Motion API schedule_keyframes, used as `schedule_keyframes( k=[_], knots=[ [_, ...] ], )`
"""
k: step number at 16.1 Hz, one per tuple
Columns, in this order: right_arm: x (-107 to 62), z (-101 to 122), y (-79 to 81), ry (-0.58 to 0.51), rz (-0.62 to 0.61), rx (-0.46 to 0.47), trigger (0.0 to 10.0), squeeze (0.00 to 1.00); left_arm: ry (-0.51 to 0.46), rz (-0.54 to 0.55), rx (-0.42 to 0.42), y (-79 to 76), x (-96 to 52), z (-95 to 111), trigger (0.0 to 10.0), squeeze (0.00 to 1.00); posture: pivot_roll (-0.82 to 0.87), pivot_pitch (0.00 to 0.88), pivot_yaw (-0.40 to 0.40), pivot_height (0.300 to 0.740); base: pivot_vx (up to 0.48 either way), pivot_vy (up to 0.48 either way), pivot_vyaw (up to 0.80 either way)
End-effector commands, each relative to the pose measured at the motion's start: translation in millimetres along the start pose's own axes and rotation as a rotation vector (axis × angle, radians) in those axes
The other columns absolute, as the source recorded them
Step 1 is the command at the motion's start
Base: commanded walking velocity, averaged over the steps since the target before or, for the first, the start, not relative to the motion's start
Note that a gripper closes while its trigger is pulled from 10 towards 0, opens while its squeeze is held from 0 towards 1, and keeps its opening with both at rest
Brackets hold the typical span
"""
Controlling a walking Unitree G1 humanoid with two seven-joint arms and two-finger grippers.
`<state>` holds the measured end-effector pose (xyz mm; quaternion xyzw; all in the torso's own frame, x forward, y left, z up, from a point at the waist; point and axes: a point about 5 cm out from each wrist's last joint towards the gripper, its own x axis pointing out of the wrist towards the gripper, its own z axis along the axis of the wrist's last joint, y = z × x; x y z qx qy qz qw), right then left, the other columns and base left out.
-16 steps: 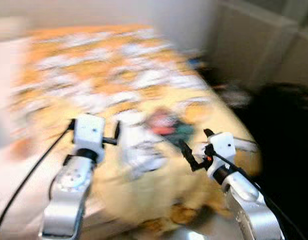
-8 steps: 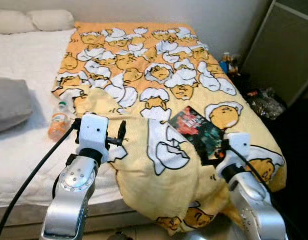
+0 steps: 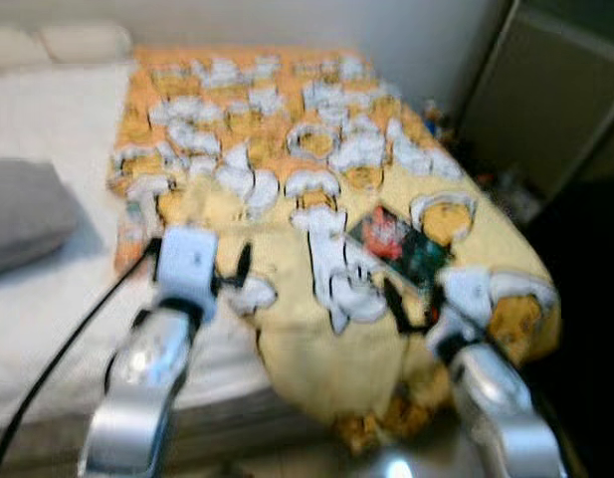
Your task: Clean up the room
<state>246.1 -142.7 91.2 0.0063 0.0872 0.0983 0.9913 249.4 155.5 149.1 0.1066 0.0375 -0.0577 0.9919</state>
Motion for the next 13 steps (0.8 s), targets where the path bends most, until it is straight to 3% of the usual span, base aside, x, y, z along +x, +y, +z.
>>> schedule_keyframes(
  k=[1, 13],
  knots=[
    [0.3, 1.5, -6.1, -0.007, -0.024, -0.026, 10.0, 0.00, -0.010, -0.008, -0.005, -2.0, 0.6, 3.1, 10.0, 0.00, -0.03, 0.000, -0.042, 0.740, 0.000, 0.274, 0.00],
    [-1.5, 1.0, -7.6, -0.023, -0.025, -0.006, 10.0, 0.00, -0.005, -0.019, 0.005, -2.5, 0.1, 2.1, 10.0, 0.00, -0.03, 0.000, -0.040, 0.740, 0.000, 0.273, 0.00]
  ],
)
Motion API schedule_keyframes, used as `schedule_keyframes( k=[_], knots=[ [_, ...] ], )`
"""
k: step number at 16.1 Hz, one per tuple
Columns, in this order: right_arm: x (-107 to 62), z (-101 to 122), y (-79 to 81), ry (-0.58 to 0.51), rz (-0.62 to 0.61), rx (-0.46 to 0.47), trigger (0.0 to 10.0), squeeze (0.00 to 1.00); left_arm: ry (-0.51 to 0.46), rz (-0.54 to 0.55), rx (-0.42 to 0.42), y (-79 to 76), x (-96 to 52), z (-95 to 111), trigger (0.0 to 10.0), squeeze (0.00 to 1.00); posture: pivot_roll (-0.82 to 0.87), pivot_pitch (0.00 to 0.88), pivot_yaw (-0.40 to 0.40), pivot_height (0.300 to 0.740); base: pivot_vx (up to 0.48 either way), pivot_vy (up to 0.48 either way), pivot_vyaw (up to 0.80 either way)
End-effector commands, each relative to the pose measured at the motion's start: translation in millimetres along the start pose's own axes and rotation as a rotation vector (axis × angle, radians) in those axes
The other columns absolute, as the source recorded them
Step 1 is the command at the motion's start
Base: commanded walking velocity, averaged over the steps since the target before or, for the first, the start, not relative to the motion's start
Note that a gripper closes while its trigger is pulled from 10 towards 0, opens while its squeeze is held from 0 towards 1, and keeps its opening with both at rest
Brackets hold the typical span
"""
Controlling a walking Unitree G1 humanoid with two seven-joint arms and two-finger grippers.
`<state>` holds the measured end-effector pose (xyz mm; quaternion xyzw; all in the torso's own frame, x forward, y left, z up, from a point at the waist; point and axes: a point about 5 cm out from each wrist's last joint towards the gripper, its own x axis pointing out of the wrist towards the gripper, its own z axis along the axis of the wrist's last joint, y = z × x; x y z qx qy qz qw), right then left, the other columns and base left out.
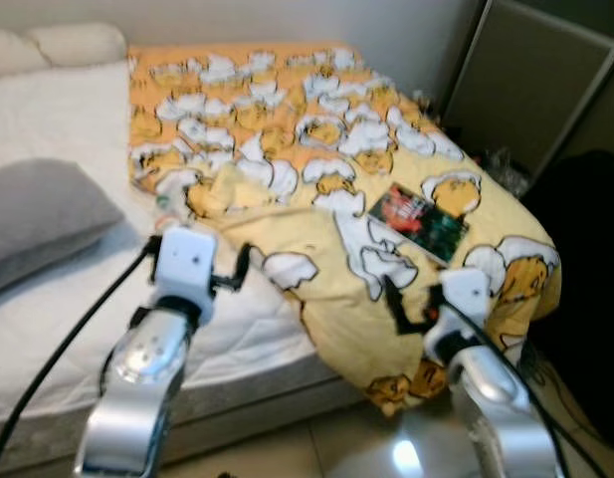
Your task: Clean up the room
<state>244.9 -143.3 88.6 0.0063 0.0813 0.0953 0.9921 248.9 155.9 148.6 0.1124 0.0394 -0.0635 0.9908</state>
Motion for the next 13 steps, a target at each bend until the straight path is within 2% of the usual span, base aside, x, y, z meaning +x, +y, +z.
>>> schedule_keyframes(
  k=[1, 13],
  knots=[
    [-0.8, 3.0, -7.1, -0.006, -0.013, 0.005, 10.0, 0.00, -0.008, -0.007, -0.007, -2.7, 0.6, 2.7, 10.0, 0.00, -0.03, 0.000, -0.041, 0.740, 0.000, 0.270, 0.00],
    [0.5, 5.5, -9.0, -0.021, -0.016, -0.003, 10.0, 0.00, -0.001, -0.006, -0.013, -3.3, 1.1, 1.6, 10.0, 0.00, -0.03, 0.000, -0.040, 0.740, 0.000, 0.272, 0.00]
  ],
)
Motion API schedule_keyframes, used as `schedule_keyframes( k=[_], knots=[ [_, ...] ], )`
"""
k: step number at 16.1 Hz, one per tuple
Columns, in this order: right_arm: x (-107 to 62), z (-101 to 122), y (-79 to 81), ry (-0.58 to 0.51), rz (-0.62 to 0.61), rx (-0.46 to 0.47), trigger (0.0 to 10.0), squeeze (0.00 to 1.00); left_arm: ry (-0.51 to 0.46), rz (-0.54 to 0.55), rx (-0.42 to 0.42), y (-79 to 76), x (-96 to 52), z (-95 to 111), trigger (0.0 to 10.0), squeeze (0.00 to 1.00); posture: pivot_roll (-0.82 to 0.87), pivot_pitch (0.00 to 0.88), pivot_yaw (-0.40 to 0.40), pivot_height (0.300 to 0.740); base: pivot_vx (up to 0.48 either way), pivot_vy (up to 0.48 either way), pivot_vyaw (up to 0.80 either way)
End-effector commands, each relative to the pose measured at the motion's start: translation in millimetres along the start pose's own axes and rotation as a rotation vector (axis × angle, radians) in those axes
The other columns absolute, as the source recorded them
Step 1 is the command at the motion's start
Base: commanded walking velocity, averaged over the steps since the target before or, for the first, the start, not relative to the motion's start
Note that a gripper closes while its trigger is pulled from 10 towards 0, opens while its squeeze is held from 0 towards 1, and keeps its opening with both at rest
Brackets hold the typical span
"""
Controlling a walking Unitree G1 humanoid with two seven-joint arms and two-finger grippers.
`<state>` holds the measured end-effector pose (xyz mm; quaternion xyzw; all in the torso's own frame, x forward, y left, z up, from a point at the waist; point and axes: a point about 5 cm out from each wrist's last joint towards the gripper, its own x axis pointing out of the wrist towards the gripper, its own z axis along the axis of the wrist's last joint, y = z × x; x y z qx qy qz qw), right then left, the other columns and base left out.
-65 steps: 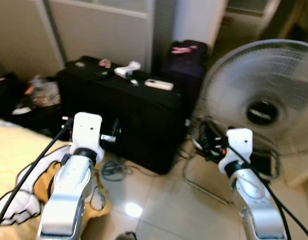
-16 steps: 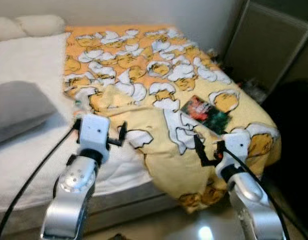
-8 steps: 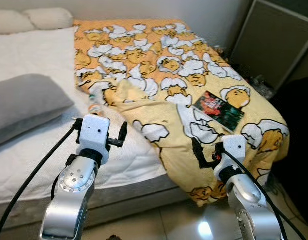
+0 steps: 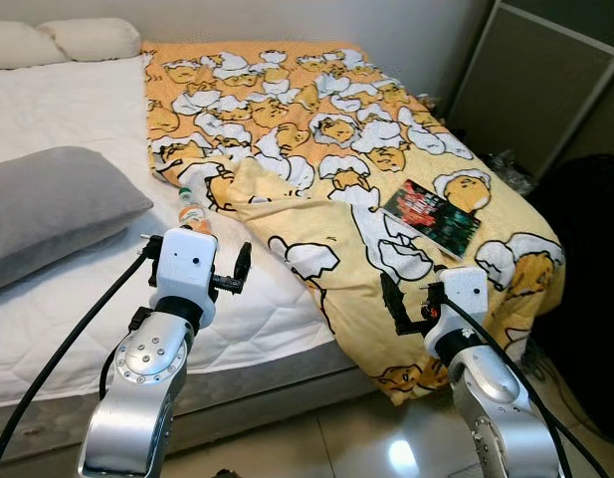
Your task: Clean up the room
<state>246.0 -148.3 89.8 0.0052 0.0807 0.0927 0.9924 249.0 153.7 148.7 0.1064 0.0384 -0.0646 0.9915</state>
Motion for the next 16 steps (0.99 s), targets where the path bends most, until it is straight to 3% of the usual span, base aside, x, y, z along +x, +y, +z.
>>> schedule_keyframes(
  k=[1, 11, 16],
  knots=[
    [0.7, 4.4, -4.3, -0.020, -0.011, -0.002, 10.0, 0.00, 0.002, -0.002, -0.003, -1.2, 0.7, 1.0, 10.0, 0.00, -0.03, 0.000, -0.039, 0.740, 0.000, 0.311, 0.00],
    [4.5, 8.6, -7.7, -0.030, -0.029, 0.020, 10.0, 0.00, 0.039, 0.029, -0.025, 4.6, -0.6, -9.9, 10.0, 0.00, -0.04, 0.000, -0.021, 0.740, 0.000, 0.332, 0.00],
    [6.5, 9.0, -6.6, -0.019, -0.023, 0.056, 10.0, 0.00, 0.047, 0.061, -0.032, 8.8, 0.2, -9.1, 10.0, 0.00, -0.03, 0.000, -0.020, 0.740, 0.000, 0.000, 0.00]
  ],
)
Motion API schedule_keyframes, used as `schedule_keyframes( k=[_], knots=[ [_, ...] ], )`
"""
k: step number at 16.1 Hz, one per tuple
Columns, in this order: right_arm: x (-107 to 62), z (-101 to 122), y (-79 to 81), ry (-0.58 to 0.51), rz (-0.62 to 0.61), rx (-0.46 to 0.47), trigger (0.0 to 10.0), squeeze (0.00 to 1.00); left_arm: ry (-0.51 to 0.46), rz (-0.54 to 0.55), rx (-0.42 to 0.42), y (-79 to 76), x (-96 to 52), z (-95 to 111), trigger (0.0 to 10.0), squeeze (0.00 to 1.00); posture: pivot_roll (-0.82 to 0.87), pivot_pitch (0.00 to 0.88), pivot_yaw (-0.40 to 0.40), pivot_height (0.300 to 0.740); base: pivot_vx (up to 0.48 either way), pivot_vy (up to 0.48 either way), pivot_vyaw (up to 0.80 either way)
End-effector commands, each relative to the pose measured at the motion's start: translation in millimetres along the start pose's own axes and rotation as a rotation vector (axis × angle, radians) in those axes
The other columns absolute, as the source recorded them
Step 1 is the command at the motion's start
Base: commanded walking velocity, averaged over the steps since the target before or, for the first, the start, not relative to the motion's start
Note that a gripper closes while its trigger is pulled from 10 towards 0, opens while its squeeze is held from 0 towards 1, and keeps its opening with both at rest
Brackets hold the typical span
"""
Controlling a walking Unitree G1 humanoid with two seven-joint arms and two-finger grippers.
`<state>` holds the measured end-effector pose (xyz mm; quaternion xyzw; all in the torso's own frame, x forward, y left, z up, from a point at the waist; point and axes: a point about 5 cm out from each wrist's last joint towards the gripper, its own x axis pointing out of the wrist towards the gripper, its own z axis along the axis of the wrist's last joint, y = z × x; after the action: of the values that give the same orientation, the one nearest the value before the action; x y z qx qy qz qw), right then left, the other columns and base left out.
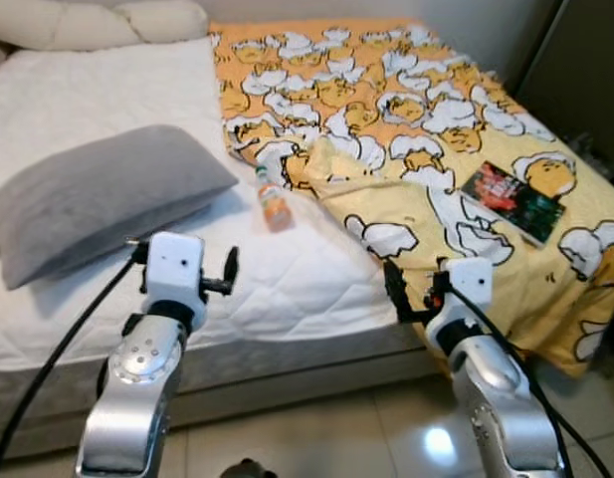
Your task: Clean up the room
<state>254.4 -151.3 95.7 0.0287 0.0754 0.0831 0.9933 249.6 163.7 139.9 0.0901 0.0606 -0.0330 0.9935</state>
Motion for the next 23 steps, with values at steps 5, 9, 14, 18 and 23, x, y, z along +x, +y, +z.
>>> schedule_keyframes(
  k=[5, 9, 14, 18, 23],
  knots=[
    [3.3, 7.7, 1.1, -0.014, 0.026, -0.016, 10.0, 0.00, -0.028, 0.004, 0.028, 1.4, 2.2, 4.6, 10.0, 0.00, -0.04, 0.000, -0.022, 0.740, 0.000, 0.000, 0.00],
    [3.7, 9.3, 8.0, -0.010, 0.091, -0.029, 10.0, 0.00, -0.037, -0.001, 0.014, 0.7, 2.5, 5.6, 10.0, 0.00, -0.04, 0.000, -0.023, 0.740, 0.208, 0.000, 0.60],
    [4.4, 8.2, 12.9, 0.000, 0.133, -0.029, 10.0, 0.00, -0.038, 0.001, 0.008, 1.3, 3.5, 6.1, 10.0, 0.00, -0.04, 0.000, -0.023, 0.740, 0.324, 0.000, 0.80],
    [3.6, 5.4, 14.8, 0.012, 0.141, -0.016, 10.0, 0.00, -0.039, -0.001, 0.011, 1.6, 3.8, 6.3, 10.0, 0.00, -0.04, 0.000, -0.021, 0.740, 0.324, 0.000, 0.31],
    [2.7, 3.4, 19.0, 0.022, 0.178, -0.066, 10.0, 0.00, -0.038, -0.002, 0.013, 1.2, 4.3, 6.0, 10.0, 0.00, -0.04, 0.000, -0.019, 0.740, 0.295, 0.000, 0.00]
  ],
)
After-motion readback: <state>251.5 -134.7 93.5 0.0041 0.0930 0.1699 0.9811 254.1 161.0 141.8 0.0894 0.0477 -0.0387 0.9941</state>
